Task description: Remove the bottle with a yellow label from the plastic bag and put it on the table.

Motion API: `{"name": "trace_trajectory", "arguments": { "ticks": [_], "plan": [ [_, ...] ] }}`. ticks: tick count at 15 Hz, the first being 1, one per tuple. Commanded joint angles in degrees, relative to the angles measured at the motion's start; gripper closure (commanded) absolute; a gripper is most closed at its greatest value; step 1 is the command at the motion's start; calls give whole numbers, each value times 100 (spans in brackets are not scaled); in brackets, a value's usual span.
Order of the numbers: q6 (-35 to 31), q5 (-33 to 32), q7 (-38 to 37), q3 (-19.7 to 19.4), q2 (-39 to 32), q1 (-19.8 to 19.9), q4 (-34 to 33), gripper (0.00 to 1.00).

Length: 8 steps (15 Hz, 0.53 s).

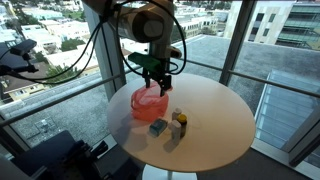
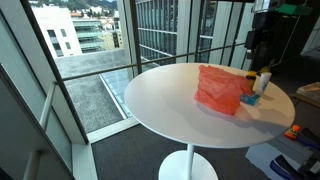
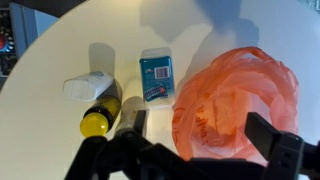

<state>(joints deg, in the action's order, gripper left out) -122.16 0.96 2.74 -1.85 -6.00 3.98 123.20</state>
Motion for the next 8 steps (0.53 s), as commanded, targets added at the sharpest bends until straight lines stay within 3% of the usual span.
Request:
{"name": "trace_trajectory", "arguments": {
  "ticks": [1, 7, 8],
  "plan": [
    [546, -145, -257, 31, 455, -160, -8, 0],
    [1004, -99, -109, 81, 861, -291, -58, 0],
    [821, -40, -106, 53, 765, -270, -27, 0]
  ]
}}
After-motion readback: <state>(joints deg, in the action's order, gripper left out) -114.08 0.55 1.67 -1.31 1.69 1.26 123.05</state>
